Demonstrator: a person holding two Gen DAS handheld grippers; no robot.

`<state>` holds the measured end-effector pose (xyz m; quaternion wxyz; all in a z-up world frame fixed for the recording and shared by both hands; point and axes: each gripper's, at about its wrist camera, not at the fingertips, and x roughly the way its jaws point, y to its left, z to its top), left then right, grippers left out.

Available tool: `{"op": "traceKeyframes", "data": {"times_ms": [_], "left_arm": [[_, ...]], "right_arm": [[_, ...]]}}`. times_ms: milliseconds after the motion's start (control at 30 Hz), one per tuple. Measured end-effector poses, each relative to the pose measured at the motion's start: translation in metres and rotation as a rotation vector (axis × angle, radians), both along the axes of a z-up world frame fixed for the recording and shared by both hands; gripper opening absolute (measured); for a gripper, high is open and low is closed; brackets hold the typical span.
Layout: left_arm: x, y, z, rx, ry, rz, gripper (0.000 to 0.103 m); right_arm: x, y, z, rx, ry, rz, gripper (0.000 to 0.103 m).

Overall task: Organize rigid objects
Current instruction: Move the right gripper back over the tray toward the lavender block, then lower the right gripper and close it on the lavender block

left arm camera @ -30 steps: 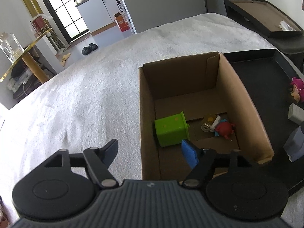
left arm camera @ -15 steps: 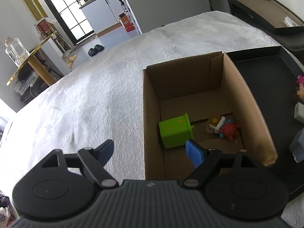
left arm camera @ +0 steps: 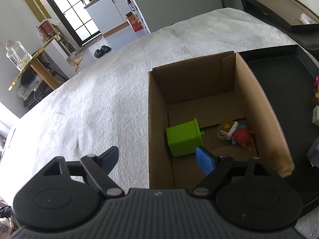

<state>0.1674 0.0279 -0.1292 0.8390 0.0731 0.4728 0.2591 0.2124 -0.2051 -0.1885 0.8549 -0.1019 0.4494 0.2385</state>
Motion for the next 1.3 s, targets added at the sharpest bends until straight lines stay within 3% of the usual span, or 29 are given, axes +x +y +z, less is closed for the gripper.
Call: {"op": "traceKeyframes", "data": {"times_ms": [100,233,433,533,633,700,767,800,1300], "left_arm": [[0.0,0.0,-0.001,0.0,0.001,0.002,0.083],[0.001,-0.001,-0.002,0.002,0.004,-0.002,0.083],[0.001,0.001,-0.003,-0.004,0.002,0.003,0.083],[0.001,0.002,-0.003,-0.009,0.0,0.004,0.083],[0.0,0.003,-0.002,-0.012,-0.006,0.002,0.083],[-0.001,0.004,-0.003,-0.014,-0.008,0.002,0.083],[-0.002,0.005,-0.003,-0.017,-0.01,0.003,0.083],[-0.002,0.005,-0.003,-0.019,-0.009,0.004,0.083],[-0.003,0.012,-0.006,-0.034,-0.01,0.014,0.083]], "right_arm": [[0.0,0.002,-0.005,-0.007,0.013,0.011,0.079],[0.002,0.0,-0.011,-0.012,0.033,0.011,0.045],[0.001,-0.005,-0.011,0.007,0.023,0.01,0.043],[-0.001,-0.004,-0.007,0.01,0.019,0.015,0.005],[0.0,-0.001,-0.005,0.004,0.014,0.023,0.006],[0.001,0.002,-0.005,-0.011,0.023,0.023,0.019],[0.003,0.003,-0.005,-0.021,0.022,0.004,0.072],[0.003,0.003,-0.003,-0.024,0.004,-0.006,0.078],[0.021,0.041,-0.003,-0.07,-0.107,0.042,0.08]]}}
